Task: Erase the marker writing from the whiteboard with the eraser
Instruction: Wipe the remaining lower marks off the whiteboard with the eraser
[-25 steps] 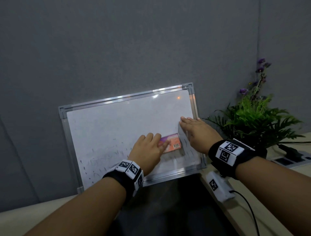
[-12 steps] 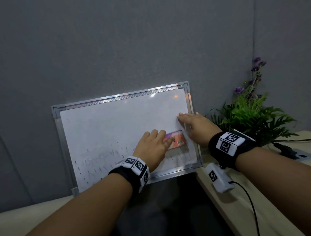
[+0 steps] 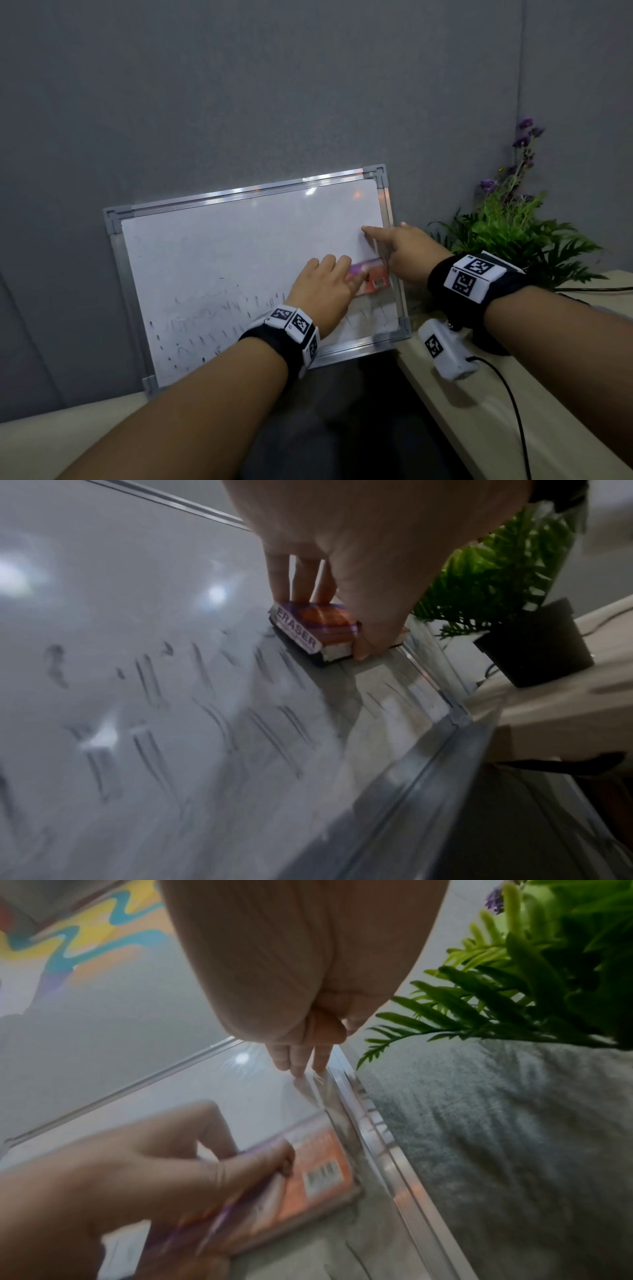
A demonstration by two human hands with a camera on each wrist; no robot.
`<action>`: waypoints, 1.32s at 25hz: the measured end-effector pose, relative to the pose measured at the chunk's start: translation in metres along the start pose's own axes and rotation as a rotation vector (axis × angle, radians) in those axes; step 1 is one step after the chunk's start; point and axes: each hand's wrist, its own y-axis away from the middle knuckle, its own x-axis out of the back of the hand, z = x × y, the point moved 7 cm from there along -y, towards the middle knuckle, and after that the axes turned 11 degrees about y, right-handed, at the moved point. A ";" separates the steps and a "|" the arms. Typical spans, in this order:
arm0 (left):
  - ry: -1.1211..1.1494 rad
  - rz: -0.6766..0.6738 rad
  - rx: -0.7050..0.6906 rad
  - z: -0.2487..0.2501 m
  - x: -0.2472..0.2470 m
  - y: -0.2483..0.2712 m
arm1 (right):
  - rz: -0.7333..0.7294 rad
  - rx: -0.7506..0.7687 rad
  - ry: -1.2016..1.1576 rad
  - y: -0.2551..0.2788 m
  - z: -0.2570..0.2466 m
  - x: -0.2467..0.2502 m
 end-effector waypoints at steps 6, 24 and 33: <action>-0.020 0.008 0.010 -0.001 0.006 -0.008 | -0.007 -0.011 -0.026 -0.001 0.001 0.001; 0.009 -0.032 0.029 -0.002 0.009 -0.004 | -0.016 -0.043 -0.029 0.001 0.000 -0.003; 0.037 -0.089 -0.105 0.038 -0.018 0.019 | 0.010 -0.028 0.016 0.002 -0.003 -0.002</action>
